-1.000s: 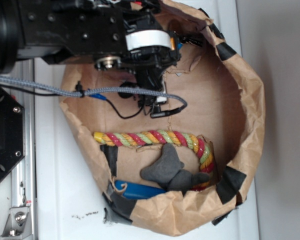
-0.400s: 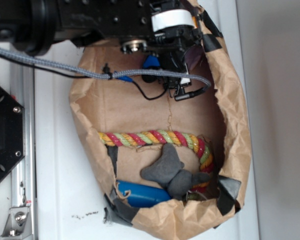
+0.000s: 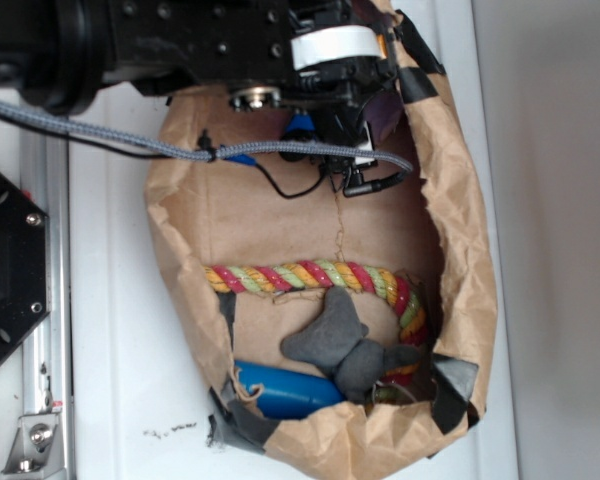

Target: Grab the silver keys.

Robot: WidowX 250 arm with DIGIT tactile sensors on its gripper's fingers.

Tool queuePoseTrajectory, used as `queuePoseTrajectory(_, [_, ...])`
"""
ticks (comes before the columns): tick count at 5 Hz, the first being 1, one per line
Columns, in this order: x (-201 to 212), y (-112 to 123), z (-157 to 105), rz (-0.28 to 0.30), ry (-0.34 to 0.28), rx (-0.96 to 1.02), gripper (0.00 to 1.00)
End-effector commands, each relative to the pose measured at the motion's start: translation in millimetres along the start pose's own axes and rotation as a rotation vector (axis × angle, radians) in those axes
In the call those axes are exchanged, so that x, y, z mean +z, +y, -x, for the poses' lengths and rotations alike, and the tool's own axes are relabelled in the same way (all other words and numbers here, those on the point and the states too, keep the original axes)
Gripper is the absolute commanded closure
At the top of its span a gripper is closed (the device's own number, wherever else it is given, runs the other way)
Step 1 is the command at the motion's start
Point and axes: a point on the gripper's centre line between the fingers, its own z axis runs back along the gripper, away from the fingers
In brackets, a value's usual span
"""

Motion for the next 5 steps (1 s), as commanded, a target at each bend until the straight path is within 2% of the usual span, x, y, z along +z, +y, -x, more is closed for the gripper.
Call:
queuePoseTrajectory(1, [-0.4, 27.9, -1.0, -0.043, -0.022, -0.007, 0.0])
queuePoseTrajectory(3, [-12.3, 26.7, 3.2, -0.077, 0.007, -0.035, 0.0])
queuePoseTrajectory(4, [-16.7, 32.1, 8.6, -0.087, 0.001, -0.056, 0.0])
queuePoseTrajectory(5, [-15.2, 32.0, 8.5, -0.075, 0.0, -0.033, 1.0])
